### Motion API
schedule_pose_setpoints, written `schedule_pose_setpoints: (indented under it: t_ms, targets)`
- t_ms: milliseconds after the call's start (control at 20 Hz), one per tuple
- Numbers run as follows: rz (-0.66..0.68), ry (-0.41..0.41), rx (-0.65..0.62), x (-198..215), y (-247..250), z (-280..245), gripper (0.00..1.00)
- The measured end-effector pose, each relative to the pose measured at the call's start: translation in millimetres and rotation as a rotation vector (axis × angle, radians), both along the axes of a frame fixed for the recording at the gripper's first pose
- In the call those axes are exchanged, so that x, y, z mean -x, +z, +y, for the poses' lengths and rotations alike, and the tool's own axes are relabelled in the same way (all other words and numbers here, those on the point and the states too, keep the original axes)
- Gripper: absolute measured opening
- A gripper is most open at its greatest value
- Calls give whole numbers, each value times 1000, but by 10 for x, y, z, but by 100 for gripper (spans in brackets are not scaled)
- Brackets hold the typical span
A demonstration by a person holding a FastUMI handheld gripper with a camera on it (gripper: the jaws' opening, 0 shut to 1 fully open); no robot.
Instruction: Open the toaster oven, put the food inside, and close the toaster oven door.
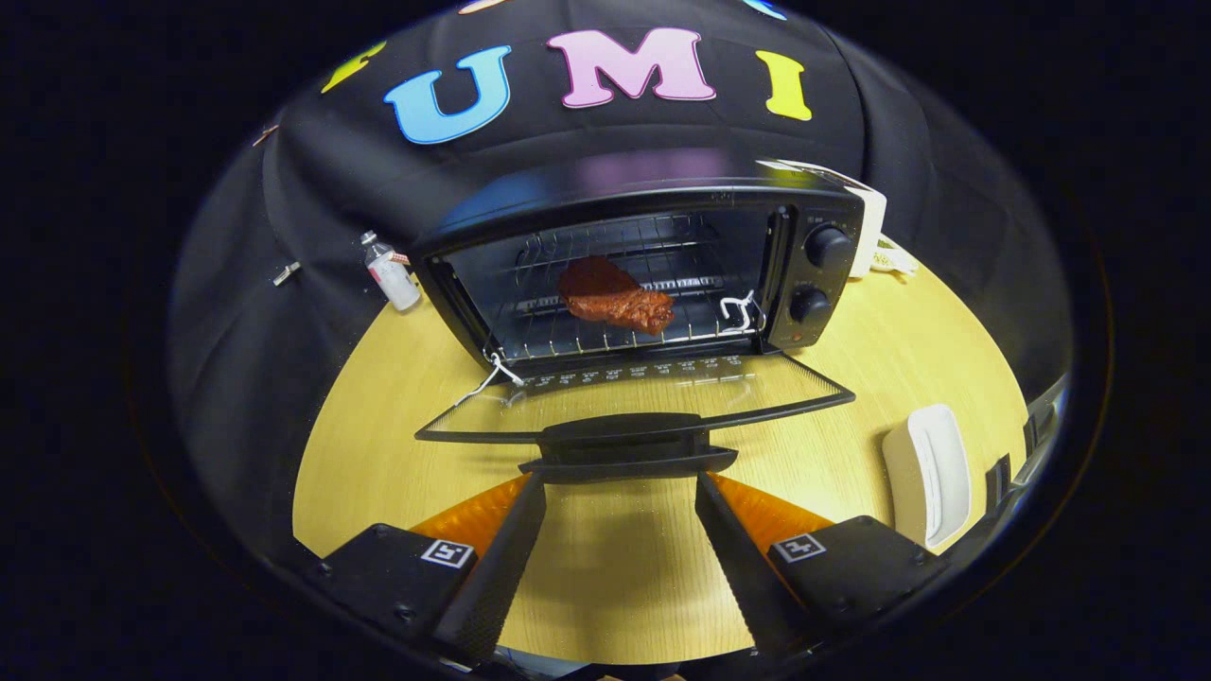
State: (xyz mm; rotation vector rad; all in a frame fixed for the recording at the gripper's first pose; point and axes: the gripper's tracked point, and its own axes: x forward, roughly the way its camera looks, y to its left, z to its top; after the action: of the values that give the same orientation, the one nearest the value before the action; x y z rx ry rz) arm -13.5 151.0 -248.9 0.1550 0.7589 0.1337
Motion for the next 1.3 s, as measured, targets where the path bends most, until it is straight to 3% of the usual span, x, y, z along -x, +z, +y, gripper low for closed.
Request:
schedule_pose_setpoints:
  t_ms: [200, 450, 700, 1300]
  targets:
    - [-90, 23, 20, -100, 262, 26, 98]
    - [-238, 40, 29, -541, 654, 42, 99]
    - [-176, 0, -22, -904, 573, 7, 98]
    - [-311, 10, -20, -755, 1085, -132, 98]
